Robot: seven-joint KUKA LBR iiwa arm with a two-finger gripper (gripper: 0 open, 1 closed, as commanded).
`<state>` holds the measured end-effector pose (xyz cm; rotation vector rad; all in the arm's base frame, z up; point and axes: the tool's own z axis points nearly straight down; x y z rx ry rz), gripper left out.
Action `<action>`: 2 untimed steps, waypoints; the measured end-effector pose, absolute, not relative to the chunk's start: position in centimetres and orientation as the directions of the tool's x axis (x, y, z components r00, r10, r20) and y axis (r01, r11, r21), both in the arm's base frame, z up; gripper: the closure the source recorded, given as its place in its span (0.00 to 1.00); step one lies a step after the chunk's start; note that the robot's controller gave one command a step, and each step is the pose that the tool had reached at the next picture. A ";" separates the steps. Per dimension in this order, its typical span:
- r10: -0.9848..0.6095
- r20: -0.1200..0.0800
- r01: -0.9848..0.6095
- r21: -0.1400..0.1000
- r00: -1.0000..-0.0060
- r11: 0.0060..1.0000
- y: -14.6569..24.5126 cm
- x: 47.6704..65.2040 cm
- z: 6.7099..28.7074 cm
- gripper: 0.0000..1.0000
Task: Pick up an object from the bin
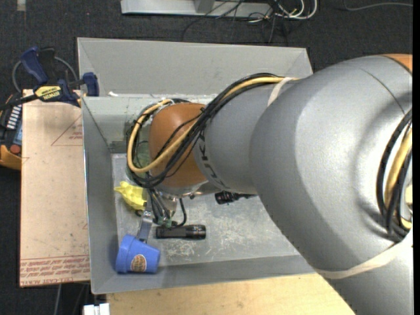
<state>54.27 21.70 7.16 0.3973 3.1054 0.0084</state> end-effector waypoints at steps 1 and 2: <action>0.272 -0.021 0.271 0.012 -0.962 0.962 23.7 53.8 7.2 1.00; 0.272 -0.021 0.272 0.013 -0.962 0.962 23.7 53.8 7.2 1.00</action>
Offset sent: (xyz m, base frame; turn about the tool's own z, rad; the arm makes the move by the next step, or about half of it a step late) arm 0.0000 0.0000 0.0000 0.0000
